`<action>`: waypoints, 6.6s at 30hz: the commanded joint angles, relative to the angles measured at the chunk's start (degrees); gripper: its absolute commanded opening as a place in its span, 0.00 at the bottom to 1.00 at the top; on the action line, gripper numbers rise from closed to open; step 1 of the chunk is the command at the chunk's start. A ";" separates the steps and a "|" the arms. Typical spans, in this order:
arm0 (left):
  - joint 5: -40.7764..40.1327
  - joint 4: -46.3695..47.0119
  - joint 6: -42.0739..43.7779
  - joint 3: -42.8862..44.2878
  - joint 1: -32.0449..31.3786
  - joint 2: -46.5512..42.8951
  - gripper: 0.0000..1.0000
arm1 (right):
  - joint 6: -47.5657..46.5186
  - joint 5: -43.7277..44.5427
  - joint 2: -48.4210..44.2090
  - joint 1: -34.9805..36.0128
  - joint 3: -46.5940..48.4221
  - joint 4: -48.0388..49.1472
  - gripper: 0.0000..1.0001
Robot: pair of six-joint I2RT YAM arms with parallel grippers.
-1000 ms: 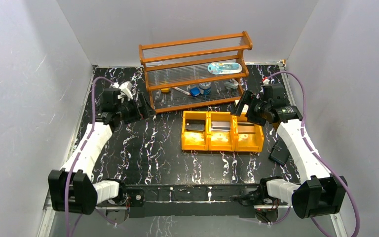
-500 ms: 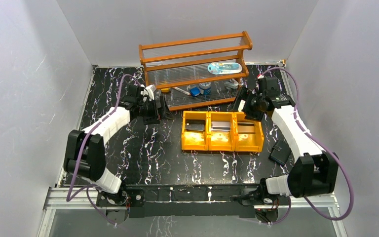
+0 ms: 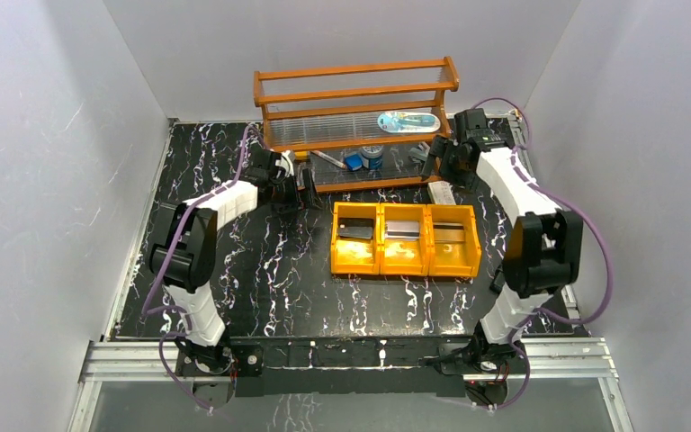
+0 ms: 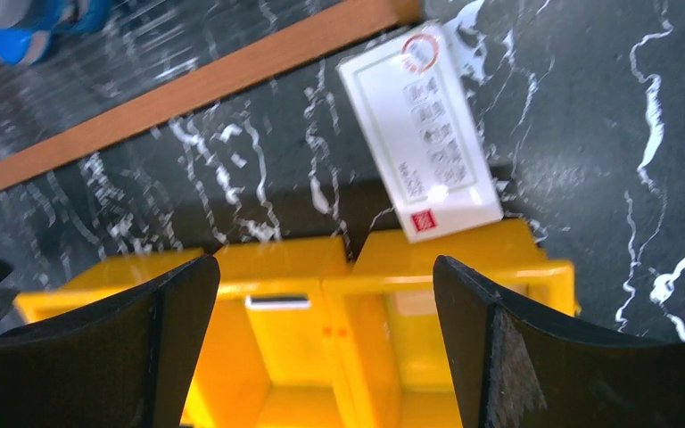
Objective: Take the credit cards out of the card holder
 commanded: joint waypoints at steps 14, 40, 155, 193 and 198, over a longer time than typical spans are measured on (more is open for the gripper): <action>-0.55 -1.51 7.14 7.95 0.16 7.00 0.89 | -4.84 7.42 20.82 -0.49 16.22 -0.54 0.95; 4.78 -9.11 14.71 18.87 2.21 12.95 0.87 | -5.29 11.16 23.70 -1.11 25.13 -3.04 0.88; -3.57 -13.44 0.91 -25.28 2.21 -50.87 0.98 | 16.69 3.51 -21.75 -5.79 -45.84 7.55 0.75; -2.57 -12.58 -0.14 -27.37 2.21 -50.18 0.98 | 21.63 -5.74 -25.72 17.60 -47.26 8.22 0.76; -4.15 -12.64 -0.56 -27.80 2.26 -50.27 0.98 | 29.07 -6.01 -23.89 30.20 -44.97 13.28 0.78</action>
